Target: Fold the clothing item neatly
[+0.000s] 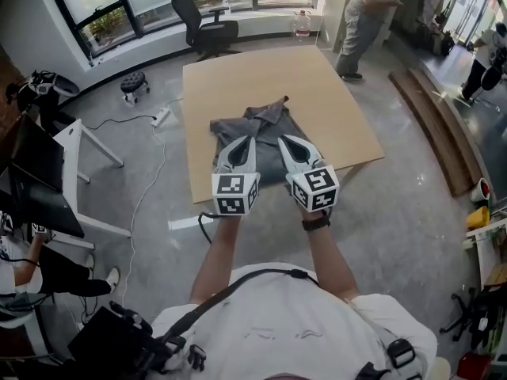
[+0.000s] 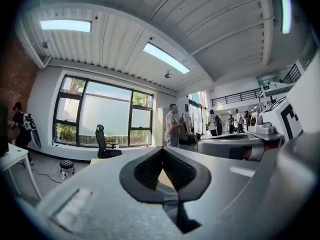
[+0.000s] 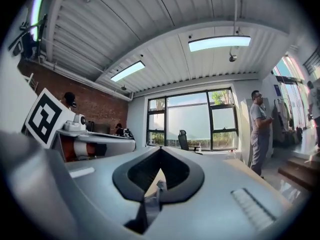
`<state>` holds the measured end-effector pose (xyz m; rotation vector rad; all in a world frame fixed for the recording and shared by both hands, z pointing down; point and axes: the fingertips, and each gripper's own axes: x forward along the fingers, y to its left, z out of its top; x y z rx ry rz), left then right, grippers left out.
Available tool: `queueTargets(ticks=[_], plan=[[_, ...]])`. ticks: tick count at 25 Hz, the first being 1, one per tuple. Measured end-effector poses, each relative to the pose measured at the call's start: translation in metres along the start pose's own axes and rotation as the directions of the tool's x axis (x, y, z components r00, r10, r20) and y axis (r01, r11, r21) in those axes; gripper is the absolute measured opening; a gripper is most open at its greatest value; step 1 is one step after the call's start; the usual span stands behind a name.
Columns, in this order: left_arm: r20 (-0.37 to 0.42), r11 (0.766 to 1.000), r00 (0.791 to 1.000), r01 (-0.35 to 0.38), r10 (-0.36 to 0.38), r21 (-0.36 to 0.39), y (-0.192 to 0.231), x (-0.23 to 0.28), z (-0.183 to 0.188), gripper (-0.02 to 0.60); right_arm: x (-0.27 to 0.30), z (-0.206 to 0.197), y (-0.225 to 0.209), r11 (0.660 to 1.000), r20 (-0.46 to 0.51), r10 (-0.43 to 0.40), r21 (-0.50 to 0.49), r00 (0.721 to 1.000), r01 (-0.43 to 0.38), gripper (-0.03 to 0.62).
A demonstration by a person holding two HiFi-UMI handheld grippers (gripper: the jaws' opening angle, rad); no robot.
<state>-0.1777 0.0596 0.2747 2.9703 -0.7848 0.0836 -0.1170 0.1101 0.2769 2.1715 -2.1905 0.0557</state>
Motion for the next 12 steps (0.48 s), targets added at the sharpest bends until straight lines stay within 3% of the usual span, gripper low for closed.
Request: queueTargets(ticks=[5, 12], plan=[[0.001, 1.000, 1.000, -0.029, 0.029, 0.001, 0.006, 0.005, -0.007, 0.002, 0.000, -0.039, -0.019, 0.996, -0.054, -0.015, 0.083, 0.998, 0.019, 0.006], [-0.001, 1.000, 1.000, -0.027, 0.027, -0.001, 0.040, -0.011, -0.005, 0.002, 0.020, -0.025, 0.006, 0.997, -0.029, -0.020, 0.075, 0.999, 0.022, 0.006]])
